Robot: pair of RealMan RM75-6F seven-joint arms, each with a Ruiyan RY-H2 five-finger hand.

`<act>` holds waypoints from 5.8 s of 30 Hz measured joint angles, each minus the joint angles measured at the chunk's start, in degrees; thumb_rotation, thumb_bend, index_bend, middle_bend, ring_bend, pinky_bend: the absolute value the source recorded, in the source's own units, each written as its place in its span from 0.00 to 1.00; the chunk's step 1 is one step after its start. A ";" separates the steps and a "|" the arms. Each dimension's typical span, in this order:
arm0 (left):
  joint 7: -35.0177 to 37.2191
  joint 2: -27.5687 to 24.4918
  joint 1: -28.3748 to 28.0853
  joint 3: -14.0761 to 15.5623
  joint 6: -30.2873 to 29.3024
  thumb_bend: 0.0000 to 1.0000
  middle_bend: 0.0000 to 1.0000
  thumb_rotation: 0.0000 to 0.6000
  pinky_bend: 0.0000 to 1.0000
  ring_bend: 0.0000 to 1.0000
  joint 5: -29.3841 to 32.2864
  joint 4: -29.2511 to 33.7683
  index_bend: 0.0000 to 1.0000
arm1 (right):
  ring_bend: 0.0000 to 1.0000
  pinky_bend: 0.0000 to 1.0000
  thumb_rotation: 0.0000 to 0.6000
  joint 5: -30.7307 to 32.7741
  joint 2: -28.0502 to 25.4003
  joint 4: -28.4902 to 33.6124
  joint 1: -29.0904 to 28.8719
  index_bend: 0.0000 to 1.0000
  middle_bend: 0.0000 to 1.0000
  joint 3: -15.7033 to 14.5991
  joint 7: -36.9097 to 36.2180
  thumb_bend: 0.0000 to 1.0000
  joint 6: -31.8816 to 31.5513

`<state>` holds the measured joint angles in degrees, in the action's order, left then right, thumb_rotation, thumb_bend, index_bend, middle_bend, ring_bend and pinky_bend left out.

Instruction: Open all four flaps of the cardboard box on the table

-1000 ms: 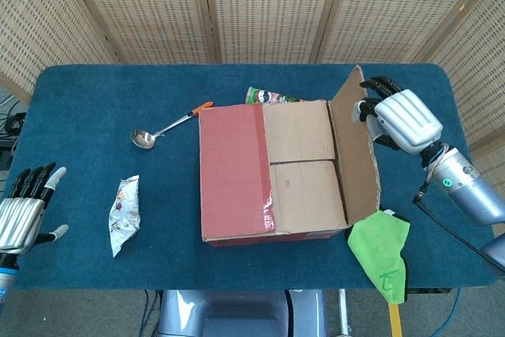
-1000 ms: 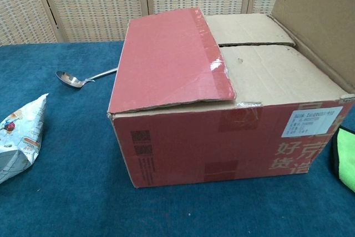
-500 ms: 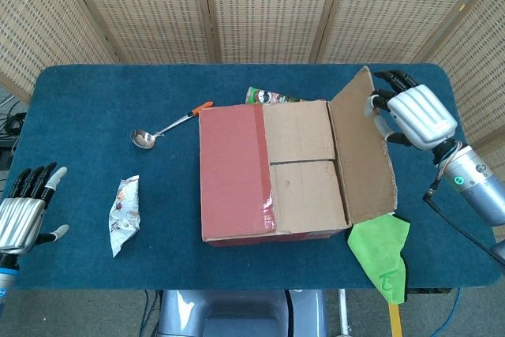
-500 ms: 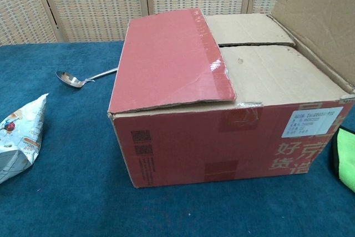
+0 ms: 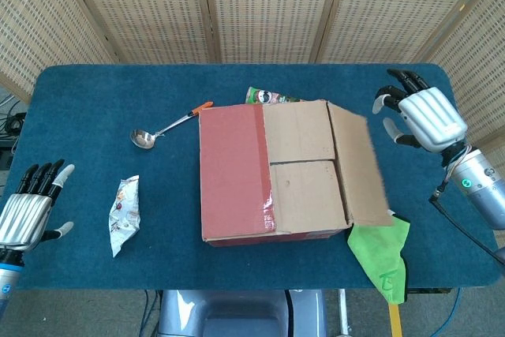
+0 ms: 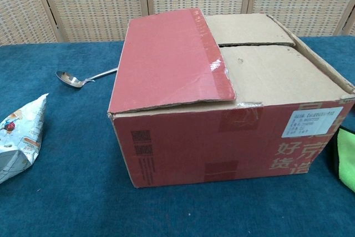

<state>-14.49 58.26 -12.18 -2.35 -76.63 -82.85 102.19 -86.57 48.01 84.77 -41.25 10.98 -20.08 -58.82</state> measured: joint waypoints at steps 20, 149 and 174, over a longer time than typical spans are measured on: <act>6.93 -9.12 -10.86 -2.60 8.09 0.02 0.00 1.00 0.00 0.00 -11.28 3.51 0.01 | 0.00 0.07 1.00 7.95 1.43 7.49 7.67 0.18 0.14 -0.79 13.28 0.52 -5.21; 8.33 -22.42 -51.24 -6.65 39.11 0.47 0.47 0.29 0.00 0.28 4.78 13.92 0.43 | 0.00 0.06 1.00 6.80 4.52 5.68 14.93 0.18 0.14 0.68 8.97 0.50 -8.38; 10.92 -26.90 -32.75 -1.51 25.19 0.32 0.14 0.27 0.00 0.05 -7.85 13.91 0.14 | 0.00 0.06 1.00 6.33 5.39 5.67 14.69 0.18 0.14 0.54 9.09 0.50 -8.05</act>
<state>-3.57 31.36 -44.92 -3.85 -51.44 -90.69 116.09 -80.24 53.39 90.44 -26.56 11.52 -10.99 -66.87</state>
